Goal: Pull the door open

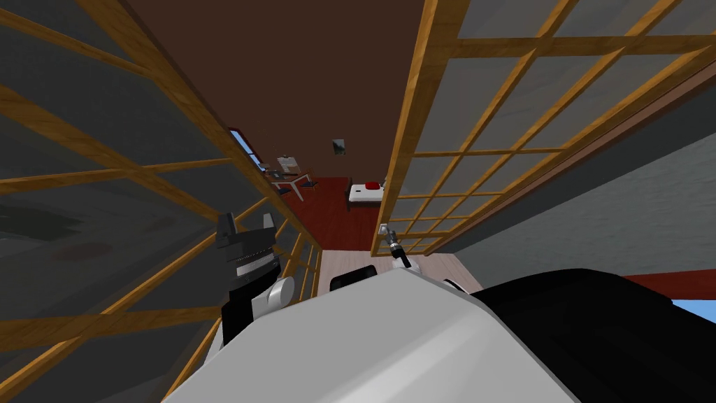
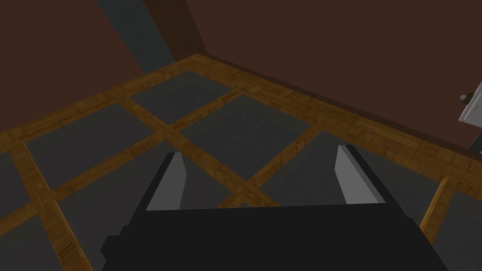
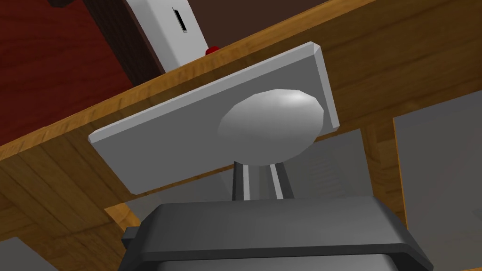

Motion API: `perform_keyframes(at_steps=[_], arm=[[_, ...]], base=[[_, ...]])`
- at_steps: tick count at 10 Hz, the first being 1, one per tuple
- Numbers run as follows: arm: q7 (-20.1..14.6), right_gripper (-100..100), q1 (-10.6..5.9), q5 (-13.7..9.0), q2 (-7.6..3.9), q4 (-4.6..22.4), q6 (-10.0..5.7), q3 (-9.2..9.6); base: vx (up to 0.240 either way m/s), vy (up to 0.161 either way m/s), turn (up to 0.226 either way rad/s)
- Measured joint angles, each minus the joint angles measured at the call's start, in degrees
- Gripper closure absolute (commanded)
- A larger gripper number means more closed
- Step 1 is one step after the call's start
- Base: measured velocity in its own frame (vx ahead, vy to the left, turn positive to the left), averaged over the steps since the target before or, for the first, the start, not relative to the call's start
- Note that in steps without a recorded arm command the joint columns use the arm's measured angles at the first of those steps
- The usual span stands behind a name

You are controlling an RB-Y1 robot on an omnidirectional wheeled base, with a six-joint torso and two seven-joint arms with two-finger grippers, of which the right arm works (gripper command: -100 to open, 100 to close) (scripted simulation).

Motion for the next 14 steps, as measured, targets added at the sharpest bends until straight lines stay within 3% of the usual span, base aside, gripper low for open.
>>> perform_keyframes(at_steps=[4,5,9,11,13,14], arm=[[-5.3,100,-0.77,-1.8,-0.57,2.3,-1.53,1.35],[-5.2,-100,-0.52,-1.9,-0.56,1.7,-1.20,1.25],[-10.1,-100,0.22,-6.7,-0.71,-0.1,-1.02,0.97],[-12.2,-100,1.28,-8.6,-0.11,-1.3,-1.08,1.14],[-14.7,-100,0.82,-10.0,0.09,-0.1,-1.83,1.56],[-15.9,-100,1.11,-11.0,0.23,-0.7,-1.68,1.61]], base=[[-0.019,0.001,0.019],[-0.049,-0.007,0.084],[-0.123,-0.021,0.079],[-0.069,-0.022,0.029],[-0.039,-0.010,0.076],[-0.072,-0.022,0.104]])
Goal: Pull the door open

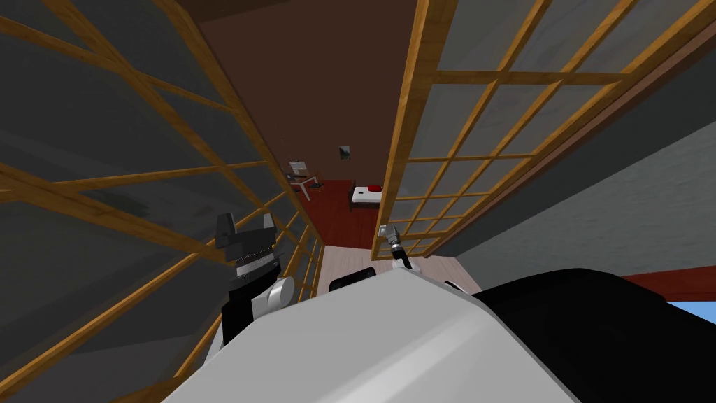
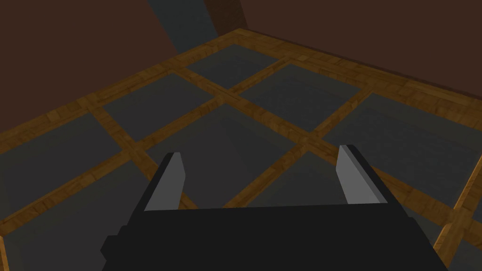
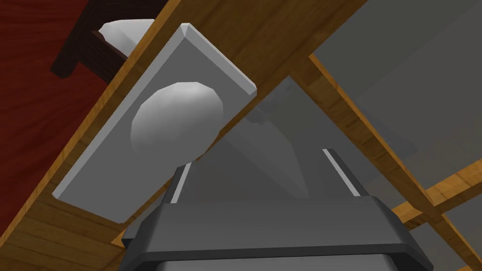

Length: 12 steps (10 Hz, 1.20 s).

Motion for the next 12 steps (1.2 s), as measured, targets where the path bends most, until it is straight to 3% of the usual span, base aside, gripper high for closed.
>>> perform_keyframes(at_steps=[2,3,4,7,9,11,12], arm=[[-2.5,-100,0.61,-2.2,0.21,-1.7,0.69,0.21],[-4.3,-100,-0.42,-3.2,0.61,0.2,-0.11,0.52],[-5.1,-100,0.59,-3.9,0.54,-1.5,0.29,0.54],[-9.2,-100,0.14,-7.1,1.55,-1.1,-0.07,1.05],[-9.5,-100,1.48,-7.5,1.52,-3.1,0.49,1.07],[-11.6,-100,2.38,-9.8,2.07,-4.4,0.67,1.34],[-13.0,-100,1.87,-10.5,2.14,-3.9,0.66,1.51]], base=[[-0.050,-0.017,0.087],[-0.040,-0.009,0.046],[-0.045,-0.020,0.056],[-0.059,-0.013,0.068],[-0.021,-0.001,0.029],[-0.064,-0.024,0.113],[-0.050,-0.014,0.069]])
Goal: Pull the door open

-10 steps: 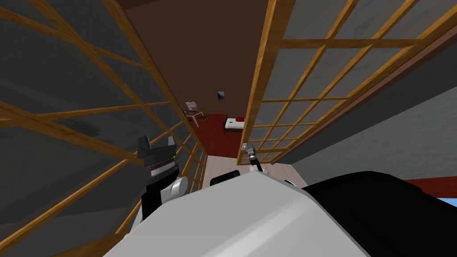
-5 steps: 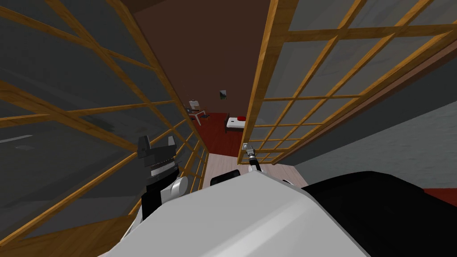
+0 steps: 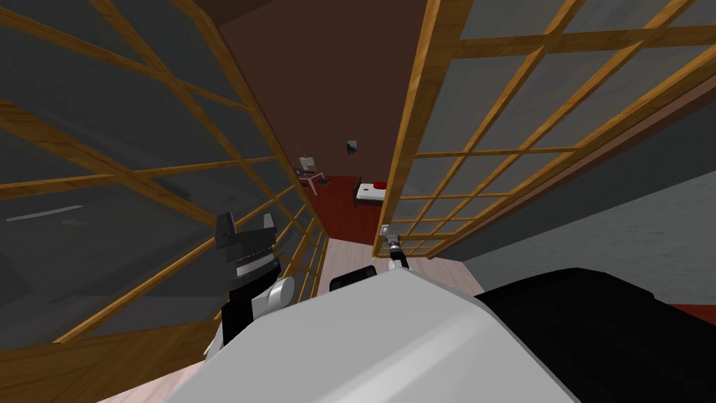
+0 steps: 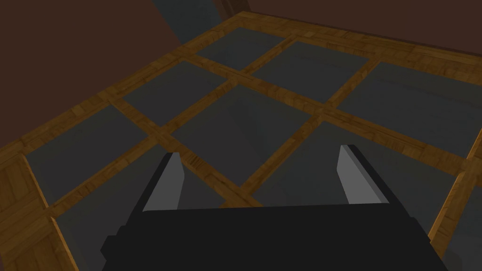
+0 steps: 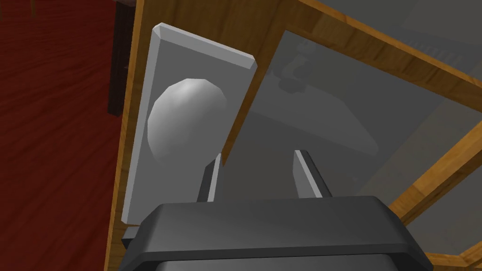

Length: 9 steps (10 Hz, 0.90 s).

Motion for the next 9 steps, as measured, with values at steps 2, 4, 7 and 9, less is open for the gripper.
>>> perform_keyframes(at_steps=[2,4,7,9], arm=[[-3.7,-100,-1.70,-1.3,0.58,3.4,-1.85,0.65],[-3.0,-100,-0.30,-1.7,0.57,0.8,-0.45,0.44],[-3.1,-100,1.05,-1.9,0.05,-1.4,0.17,0.32],[-2.7,-100,-0.25,-1.8,0.68,0.1,-0.05,0.31]], base=[[-0.029,-0.007,0.034],[-0.007,0.002,-0.010],[0.003,0.006,-0.007],[-0.021,-0.002,0.045]])
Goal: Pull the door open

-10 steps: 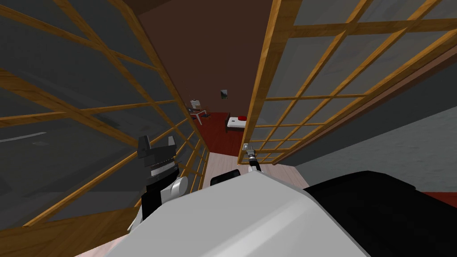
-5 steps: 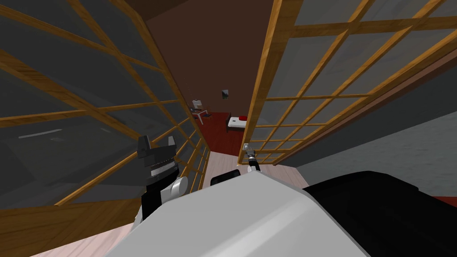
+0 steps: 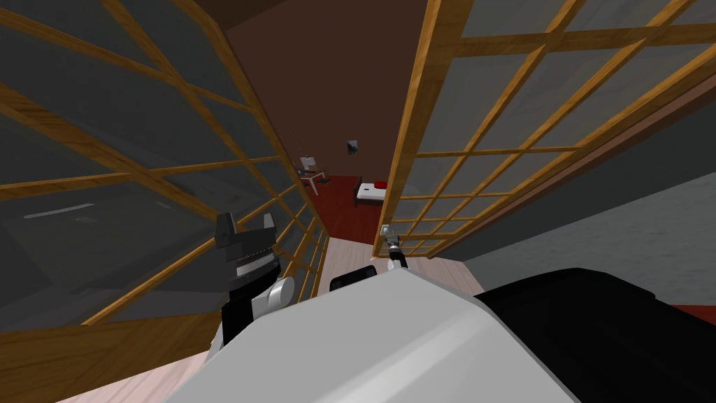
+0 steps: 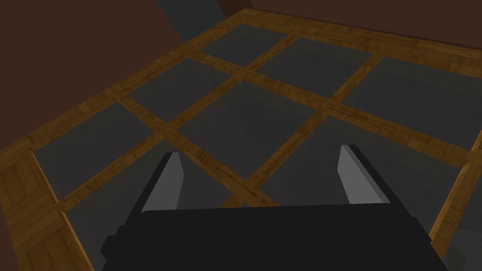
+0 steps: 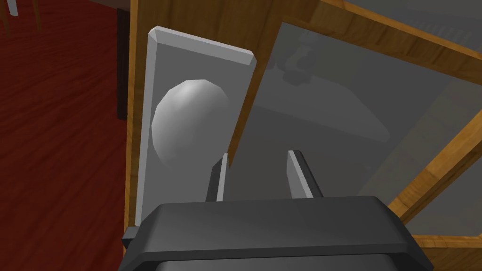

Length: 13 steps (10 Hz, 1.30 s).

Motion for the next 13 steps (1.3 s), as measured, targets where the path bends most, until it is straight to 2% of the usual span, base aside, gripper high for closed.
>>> perform_keyframes(at_steps=[3,5,6,8,10,11,13], arm=[[-3.2,-100,0.63,-2.6,0.75,-1.5,-0.14,0.39],[-6.2,-100,0.44,-4.5,1.16,-1.2,-0.63,0.79],[-7.0,-100,1.18,-5.0,1.20,-2.3,-0.41,0.89],[-9.5,-100,0.93,-7.2,1.75,-2.6,-0.39,1.12],[-10.6,-100,1.75,-8.0,2.00,-3.0,-0.43,1.19],[-10.2,-100,2.11,-8.5,1.69,-3.4,0.84,0.51],[-9.1,-100,1.32,-9.1,1.29,-3.7,3.48,-0.94]], base=[[-0.064,-0.014,0.093],[-0.070,0.000,0.080],[-0.087,-0.016,0.087],[-0.097,-0.006,0.087],[-0.025,-0.013,-0.054],[-0.018,0.012,-0.099],[-0.014,0.009,-0.031]])
